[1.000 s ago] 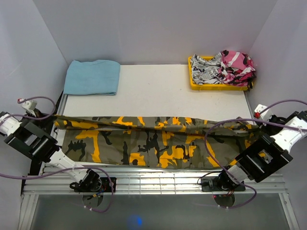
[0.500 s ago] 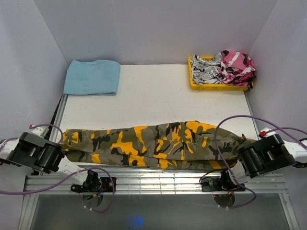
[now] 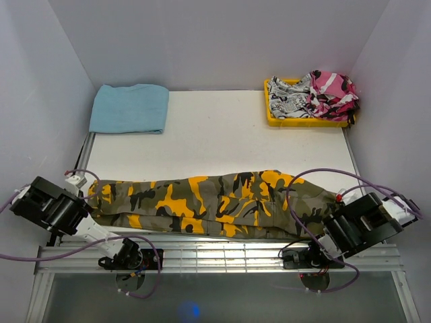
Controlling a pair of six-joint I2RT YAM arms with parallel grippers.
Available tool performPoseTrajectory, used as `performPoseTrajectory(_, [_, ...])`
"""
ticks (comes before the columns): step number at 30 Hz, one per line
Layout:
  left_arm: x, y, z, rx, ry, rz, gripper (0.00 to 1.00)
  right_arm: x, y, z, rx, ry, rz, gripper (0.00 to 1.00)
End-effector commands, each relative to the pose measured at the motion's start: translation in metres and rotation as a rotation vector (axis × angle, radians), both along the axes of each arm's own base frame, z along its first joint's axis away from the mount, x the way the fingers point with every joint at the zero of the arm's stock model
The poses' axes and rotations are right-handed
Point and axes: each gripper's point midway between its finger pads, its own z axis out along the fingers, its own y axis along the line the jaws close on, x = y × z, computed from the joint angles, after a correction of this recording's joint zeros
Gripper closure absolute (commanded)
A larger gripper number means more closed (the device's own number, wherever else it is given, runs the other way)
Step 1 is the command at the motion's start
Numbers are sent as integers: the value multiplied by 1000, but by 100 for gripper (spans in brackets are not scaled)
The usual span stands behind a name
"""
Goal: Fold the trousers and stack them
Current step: Fold the trousers
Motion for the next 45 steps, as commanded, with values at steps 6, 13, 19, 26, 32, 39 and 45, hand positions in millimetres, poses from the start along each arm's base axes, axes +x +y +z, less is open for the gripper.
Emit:
performPoseTrajectory(6, [91, 53, -18, 121, 47, 201, 100, 87, -42, -15, -272, -73, 469, 92])
performPoseTrajectory(13, [146, 79, -13, 109, 60, 344, 100, 151, -47, -8, -258, -107, 364, 92])
performPoseTrajectory(19, [158, 82, 5, 81, 36, 327, 100, 186, -43, 11, -225, -138, 341, 92])
performPoseTrajectory(26, [143, 71, 15, 107, 19, 227, 100, 190, -60, 54, -251, -209, 329, 92])
performPoseTrajectory(32, [136, 84, 3, 118, 59, 254, 100, 228, -86, 115, -336, -355, 325, 92])
performPoseTrajectory(39, [130, 83, -3, 100, 64, 256, 100, 220, -88, 99, -375, -341, 396, 92])
performPoseTrajectory(45, [121, 65, 6, 62, 11, 154, 100, 172, -81, 43, -439, -240, 515, 92])
